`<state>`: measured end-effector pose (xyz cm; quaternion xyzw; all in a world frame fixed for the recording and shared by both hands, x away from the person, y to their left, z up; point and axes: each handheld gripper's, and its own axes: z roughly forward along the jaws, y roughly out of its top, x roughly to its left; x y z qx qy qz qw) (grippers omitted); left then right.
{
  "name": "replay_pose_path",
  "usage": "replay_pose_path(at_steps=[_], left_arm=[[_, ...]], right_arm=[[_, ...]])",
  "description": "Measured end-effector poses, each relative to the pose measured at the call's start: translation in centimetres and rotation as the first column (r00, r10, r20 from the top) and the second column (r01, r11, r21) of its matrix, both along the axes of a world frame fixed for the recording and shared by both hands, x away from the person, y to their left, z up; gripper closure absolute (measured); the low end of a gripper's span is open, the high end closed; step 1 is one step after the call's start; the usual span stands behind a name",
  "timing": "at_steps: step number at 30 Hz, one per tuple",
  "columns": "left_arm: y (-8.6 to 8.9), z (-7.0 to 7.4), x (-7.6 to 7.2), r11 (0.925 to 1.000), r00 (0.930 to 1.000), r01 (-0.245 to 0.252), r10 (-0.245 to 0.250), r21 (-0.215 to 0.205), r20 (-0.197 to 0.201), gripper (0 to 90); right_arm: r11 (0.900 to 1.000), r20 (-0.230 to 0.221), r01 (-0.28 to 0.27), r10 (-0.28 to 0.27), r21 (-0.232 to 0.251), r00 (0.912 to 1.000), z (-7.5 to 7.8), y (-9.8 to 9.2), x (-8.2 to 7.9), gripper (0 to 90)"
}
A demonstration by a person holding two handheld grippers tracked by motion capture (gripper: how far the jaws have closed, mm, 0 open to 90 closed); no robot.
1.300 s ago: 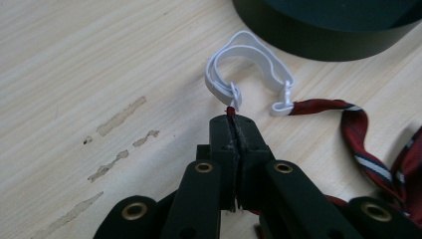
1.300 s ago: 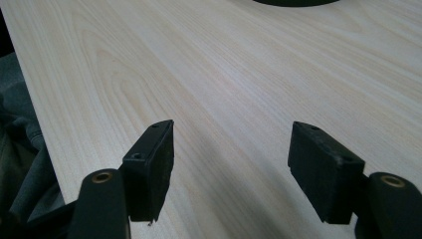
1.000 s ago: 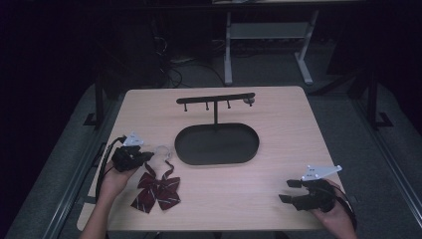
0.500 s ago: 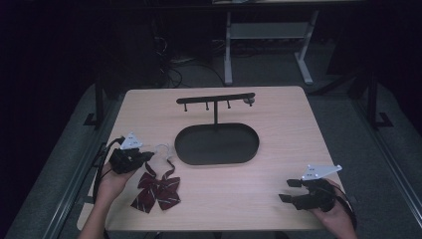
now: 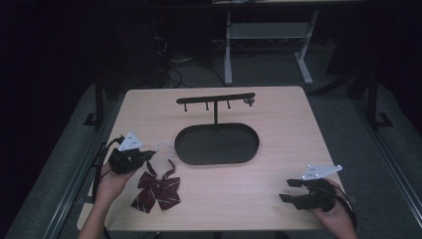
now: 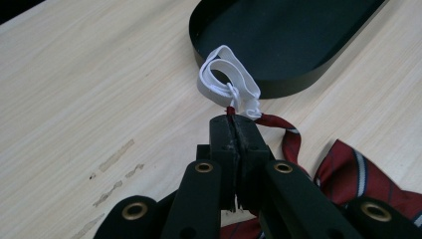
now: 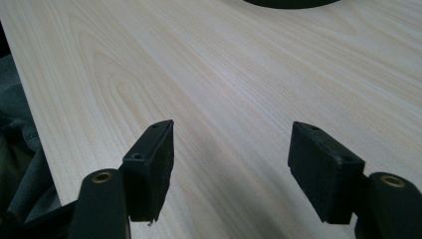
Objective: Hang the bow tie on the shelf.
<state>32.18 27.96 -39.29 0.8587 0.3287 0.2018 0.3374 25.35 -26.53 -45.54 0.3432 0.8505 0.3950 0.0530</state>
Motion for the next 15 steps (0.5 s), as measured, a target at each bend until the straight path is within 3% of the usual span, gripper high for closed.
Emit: replay_pose_path(at_steps=[15], left_arm=[[-0.7,1.5,-0.4,0.9997,0.9989,0.020,-0.019,-0.017,0.042,88.3]], right_arm=[[1.000,0.005,-0.005,0.005,-0.004,1.0000,-0.1,0.0,0.1,34.2]])
